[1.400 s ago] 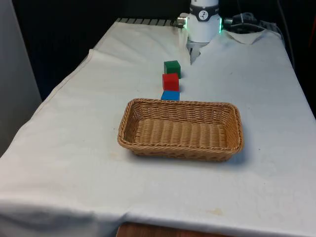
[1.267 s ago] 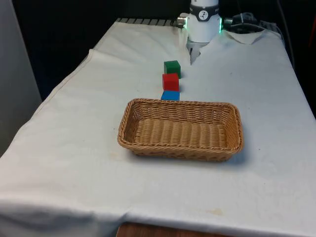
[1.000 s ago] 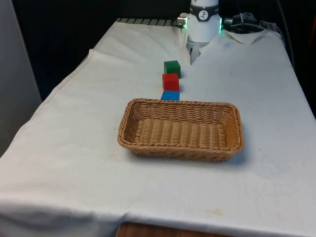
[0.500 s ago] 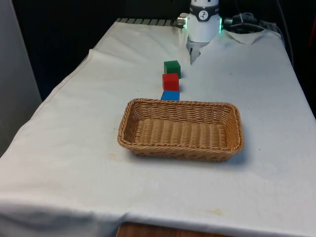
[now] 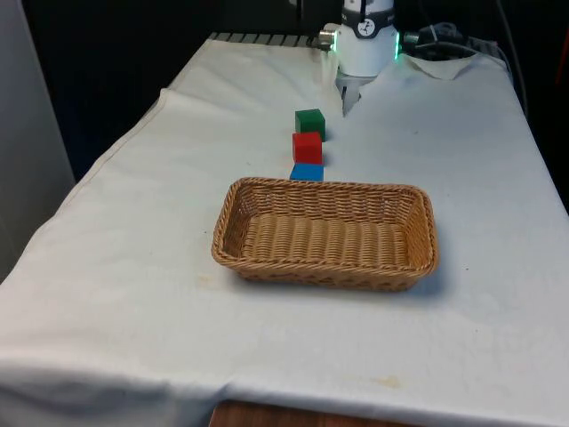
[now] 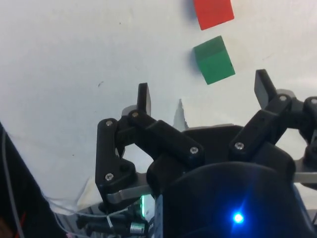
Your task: Pick up exactly two blocks and place them into the basket.
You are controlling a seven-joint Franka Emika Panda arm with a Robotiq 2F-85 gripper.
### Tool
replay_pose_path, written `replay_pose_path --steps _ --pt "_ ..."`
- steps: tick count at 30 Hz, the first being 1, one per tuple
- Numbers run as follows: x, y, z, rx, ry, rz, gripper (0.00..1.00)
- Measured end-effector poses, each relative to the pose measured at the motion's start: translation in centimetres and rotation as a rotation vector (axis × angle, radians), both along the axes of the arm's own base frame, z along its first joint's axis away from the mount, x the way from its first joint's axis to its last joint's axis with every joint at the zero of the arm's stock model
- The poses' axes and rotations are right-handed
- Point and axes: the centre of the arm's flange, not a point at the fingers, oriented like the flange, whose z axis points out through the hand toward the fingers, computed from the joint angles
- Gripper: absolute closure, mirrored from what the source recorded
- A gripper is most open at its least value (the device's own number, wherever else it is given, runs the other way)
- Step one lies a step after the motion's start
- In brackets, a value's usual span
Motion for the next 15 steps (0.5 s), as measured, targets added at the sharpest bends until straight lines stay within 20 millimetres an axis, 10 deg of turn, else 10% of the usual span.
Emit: replay_pose_path --steps 15 --pt "-3.1 -1.6 -4.8 0.006 -0.017 -0.003 0.0"
